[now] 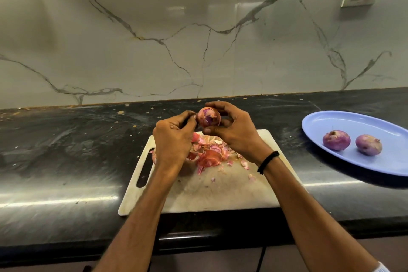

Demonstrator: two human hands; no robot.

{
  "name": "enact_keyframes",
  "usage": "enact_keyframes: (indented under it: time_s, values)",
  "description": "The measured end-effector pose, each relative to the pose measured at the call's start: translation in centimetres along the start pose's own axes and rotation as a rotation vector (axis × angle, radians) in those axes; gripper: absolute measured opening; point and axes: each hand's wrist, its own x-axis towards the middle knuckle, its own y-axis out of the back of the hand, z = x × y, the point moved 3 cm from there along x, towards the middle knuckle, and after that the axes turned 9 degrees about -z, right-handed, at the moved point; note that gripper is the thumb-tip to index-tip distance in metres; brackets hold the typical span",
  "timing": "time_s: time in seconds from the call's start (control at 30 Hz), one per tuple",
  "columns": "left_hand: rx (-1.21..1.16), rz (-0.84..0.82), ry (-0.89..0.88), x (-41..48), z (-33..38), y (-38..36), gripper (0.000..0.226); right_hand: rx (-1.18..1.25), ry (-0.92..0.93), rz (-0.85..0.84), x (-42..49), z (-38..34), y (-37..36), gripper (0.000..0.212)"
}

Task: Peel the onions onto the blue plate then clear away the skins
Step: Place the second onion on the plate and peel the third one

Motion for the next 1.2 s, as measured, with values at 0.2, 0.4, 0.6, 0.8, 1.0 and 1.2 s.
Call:
enact_keyframes:
  time_s: [0.2, 0.4, 0.6, 0.8, 1.0, 1.2]
  values:
    - [-0.213, -0.097, 0.103, 0.06, -0.12, -0.34, 0.029, -0.079, -0.013, 0.027, 0.13, 0.47, 0.28, 0.067]
    - [-0.298, -0.117, 0.185, -0.02, -0.33, -0.5, 0.025, -0.168, -0.008, 0.006, 0.19, 0.74, 0.08, 0.068]
    - [-0.19, -0.109, 0.154, -0.01, -0.33, -0.36, 0.024, -0.211, -0.011, 0.004, 0.15, 0.76, -0.07, 0.066]
    - [-0.06, -0.081, 0.095, -0.09, -0.16, -0.28, 0.021, -0.228, -0.013, 0.003, 0.12, 0.77, -0.14, 0.064]
    - [0.063, -0.015, 0.007, -0.46, 0.23, -0.07, 0.028, -0.221, -0.011, -0.01, 0.07, 0.81, -0.38, 0.064]
    - [0.012, -0.037, 0.013, -0.25, 0.23, -0.17, 0.03, -0.191, -0.013, 0.04, 0.14, 0.56, -0.11, 0.067]
